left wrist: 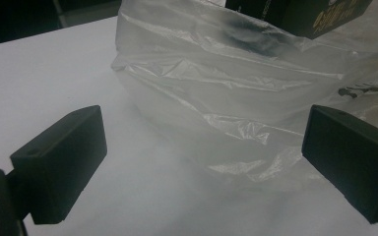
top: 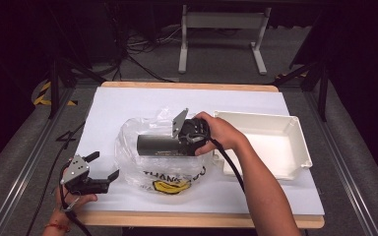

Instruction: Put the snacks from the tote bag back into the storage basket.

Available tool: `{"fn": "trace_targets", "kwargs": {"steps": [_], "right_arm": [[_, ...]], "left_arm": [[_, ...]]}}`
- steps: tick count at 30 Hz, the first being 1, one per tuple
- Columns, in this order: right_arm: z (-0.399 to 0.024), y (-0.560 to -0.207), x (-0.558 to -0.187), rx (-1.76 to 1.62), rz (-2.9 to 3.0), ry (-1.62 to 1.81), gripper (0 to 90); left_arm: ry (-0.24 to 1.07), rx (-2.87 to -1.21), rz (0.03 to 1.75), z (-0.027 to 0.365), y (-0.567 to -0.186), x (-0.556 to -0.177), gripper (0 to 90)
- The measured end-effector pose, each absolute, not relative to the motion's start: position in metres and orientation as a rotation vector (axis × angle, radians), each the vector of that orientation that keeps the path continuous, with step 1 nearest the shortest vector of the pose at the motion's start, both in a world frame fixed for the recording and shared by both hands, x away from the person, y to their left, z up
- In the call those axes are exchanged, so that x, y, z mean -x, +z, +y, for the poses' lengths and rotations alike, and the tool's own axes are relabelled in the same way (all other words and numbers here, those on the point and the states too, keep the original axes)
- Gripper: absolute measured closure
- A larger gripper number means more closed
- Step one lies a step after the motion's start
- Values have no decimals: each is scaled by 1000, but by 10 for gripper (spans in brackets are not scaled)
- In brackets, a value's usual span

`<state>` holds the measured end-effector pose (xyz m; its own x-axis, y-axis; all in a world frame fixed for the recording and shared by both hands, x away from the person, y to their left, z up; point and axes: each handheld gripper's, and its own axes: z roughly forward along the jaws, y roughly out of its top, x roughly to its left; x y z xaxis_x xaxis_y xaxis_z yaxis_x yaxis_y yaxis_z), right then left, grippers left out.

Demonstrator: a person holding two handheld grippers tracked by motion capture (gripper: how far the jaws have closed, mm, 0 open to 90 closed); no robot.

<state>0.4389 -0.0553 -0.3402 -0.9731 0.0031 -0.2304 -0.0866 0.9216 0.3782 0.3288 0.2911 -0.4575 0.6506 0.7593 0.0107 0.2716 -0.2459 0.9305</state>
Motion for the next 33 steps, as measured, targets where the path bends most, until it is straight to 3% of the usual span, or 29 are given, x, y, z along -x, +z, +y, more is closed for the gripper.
{"fn": "trace_targets", "kwargs": {"steps": [33], "right_arm": [[-90, -301, -430, 46, 2792, 584, 431]], "left_arm": [[568, -1811, 825, 292, -458, -329, 40]]}}
